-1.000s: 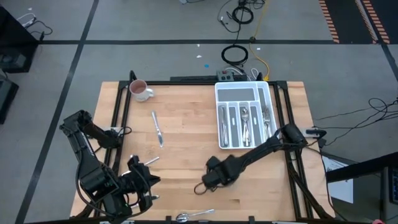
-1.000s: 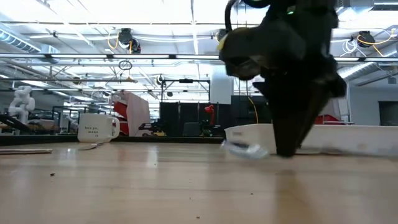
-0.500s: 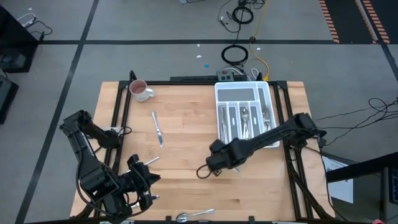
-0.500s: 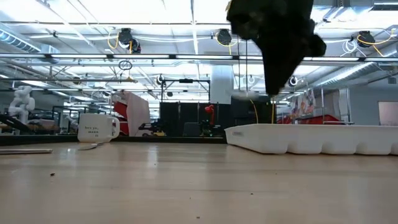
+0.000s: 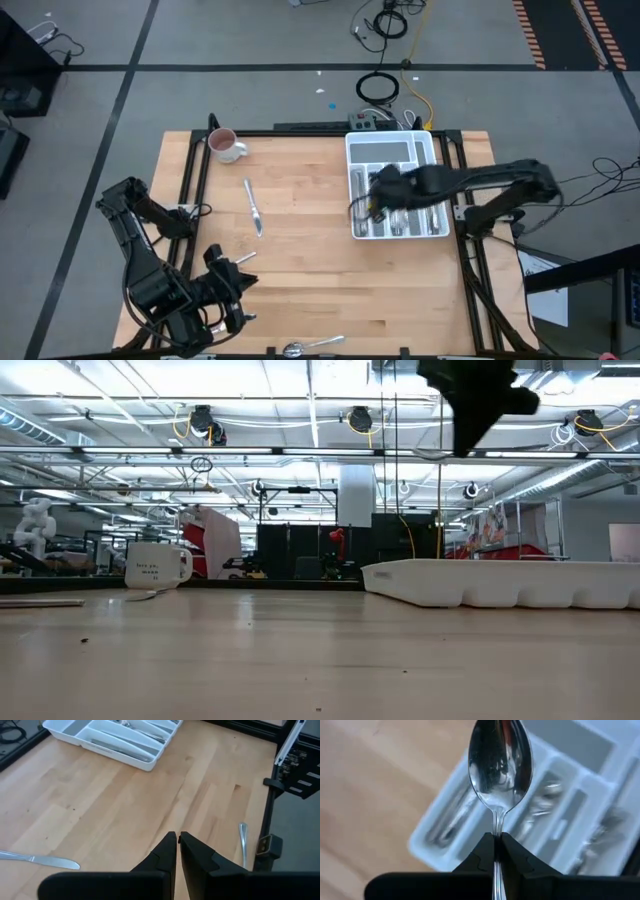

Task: Sort silverware
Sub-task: Put the top right spoon in the middle section of the silverware tray

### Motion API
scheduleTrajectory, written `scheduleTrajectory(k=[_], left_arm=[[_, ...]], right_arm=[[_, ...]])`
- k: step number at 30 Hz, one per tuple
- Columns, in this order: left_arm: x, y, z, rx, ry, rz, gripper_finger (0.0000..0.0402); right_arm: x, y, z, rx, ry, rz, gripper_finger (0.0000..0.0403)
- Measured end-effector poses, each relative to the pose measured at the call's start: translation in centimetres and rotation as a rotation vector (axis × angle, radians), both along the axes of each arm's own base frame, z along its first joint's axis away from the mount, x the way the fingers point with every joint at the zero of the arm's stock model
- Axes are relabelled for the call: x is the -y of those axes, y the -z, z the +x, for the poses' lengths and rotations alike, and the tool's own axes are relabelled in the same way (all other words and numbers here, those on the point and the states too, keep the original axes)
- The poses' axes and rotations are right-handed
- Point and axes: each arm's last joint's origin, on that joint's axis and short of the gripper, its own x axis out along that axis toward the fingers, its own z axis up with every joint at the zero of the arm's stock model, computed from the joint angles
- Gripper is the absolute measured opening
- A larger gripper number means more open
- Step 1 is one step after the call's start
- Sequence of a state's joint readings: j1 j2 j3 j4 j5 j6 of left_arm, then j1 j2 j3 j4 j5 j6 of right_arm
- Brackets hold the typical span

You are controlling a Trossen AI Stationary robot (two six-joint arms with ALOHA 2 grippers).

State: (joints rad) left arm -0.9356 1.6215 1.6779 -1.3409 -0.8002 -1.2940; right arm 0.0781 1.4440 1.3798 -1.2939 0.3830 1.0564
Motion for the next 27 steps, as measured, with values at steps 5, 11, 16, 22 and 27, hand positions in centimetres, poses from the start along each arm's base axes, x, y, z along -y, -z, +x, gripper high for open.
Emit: scheduleTrajectory(k=[5,11,16,22,27], left_arm=[[-0.1,0.0,0.0,0.007,-0.005,0.022,0.0031],[-0.3,-0.1,0.2,0.040,-0.024,0.049,0.0031],[-0.8,-0.1,0.7,0.042,-0.049,0.049,0.0031],[-1.2,-0.1,1.1,0.044,-0.068,0.046,0.0031],[-1.2,-0.1,1.1,0.045,-0.070,0.044,0.0031]], right_arm=[[2.6,0.2,-4.2,0.070,0.115,-0.003,0.0000],[4.3,2.7,-6.1,0.218,0.223,0.005,0.0000],[5.4,6.5,-5.7,0.325,0.279,0.052,0.0000],[5.8,10.9,-6.2,0.357,0.386,0.091,0.0000],[5.9,13.2,-7.0,0.333,0.441,0.101,0.0000]])
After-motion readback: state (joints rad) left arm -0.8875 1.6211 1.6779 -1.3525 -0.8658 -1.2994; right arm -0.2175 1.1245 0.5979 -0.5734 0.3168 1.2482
